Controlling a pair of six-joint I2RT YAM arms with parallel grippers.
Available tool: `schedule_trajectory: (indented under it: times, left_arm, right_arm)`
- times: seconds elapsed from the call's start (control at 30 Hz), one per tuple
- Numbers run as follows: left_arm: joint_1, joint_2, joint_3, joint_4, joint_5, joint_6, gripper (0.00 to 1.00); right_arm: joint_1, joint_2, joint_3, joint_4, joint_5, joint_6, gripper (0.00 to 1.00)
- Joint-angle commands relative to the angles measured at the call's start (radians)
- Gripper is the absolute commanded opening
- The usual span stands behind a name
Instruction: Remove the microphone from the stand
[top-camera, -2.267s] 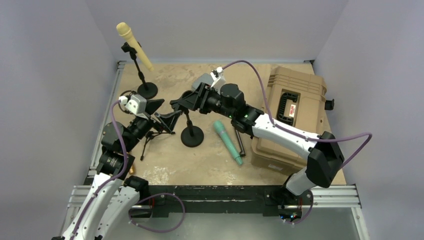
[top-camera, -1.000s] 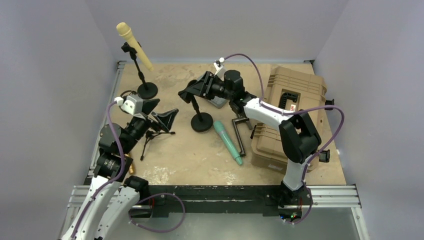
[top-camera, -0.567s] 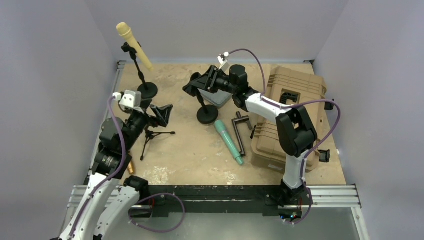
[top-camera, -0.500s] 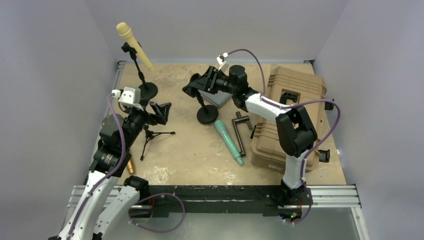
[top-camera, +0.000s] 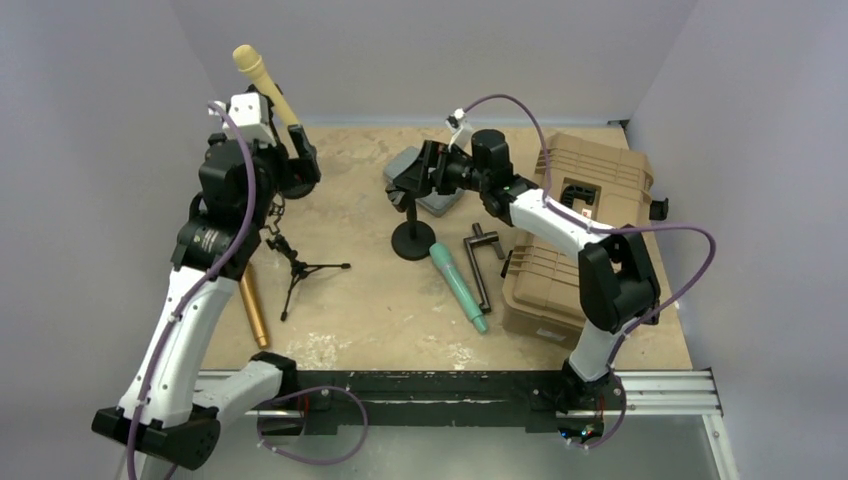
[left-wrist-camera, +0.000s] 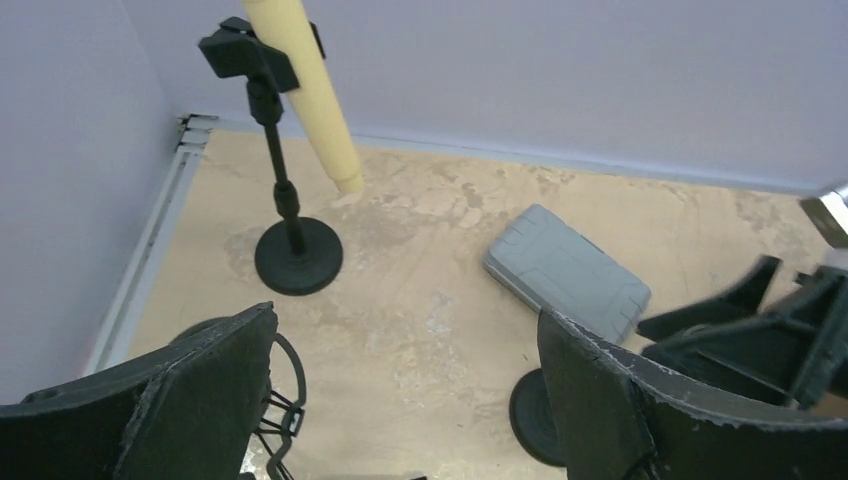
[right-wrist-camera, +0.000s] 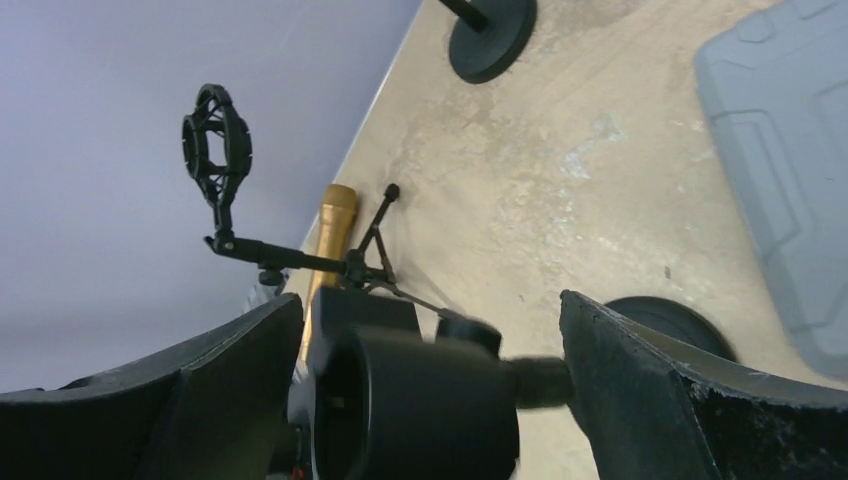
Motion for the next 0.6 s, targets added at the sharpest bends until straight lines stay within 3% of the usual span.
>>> schedule_trajectory:
  times: [0.0,0.17,0.3,0.4,0.57]
  left_arm:
    - [0.061,0.104,0.168,-0.087,-0.030,-0.013,1.00]
    - [0.133,0.182,0.251,-0.060,0.039,-0.062,1.00]
    - [0.217,0.294,0.377,-0.108,0.176,-0.111,1.00]
    - [0.242,0.418,0.550,-0.252,0.085,-0.150,1.00]
    - [0.243,0.488,0.585,-0.161,0.007,-0.114,1.00]
  right_arm:
    - [-0.046,-0.080,-0.017,-0.092,0.017,-0.070,0.99]
    - [-0.074,-0.138,-0.029,-0.141,-0.055,-0.121,0.99]
    - [-0.080,-0.225,-0.064,-0.175,-0.041,-0.156,0.99]
    - [-0.079,-0.292,-0.086,-0.202,-0.013,-0.161,0.97]
    - [-0.082,-0.381,-0.119,-0.259,0.006,-0.174,0.96]
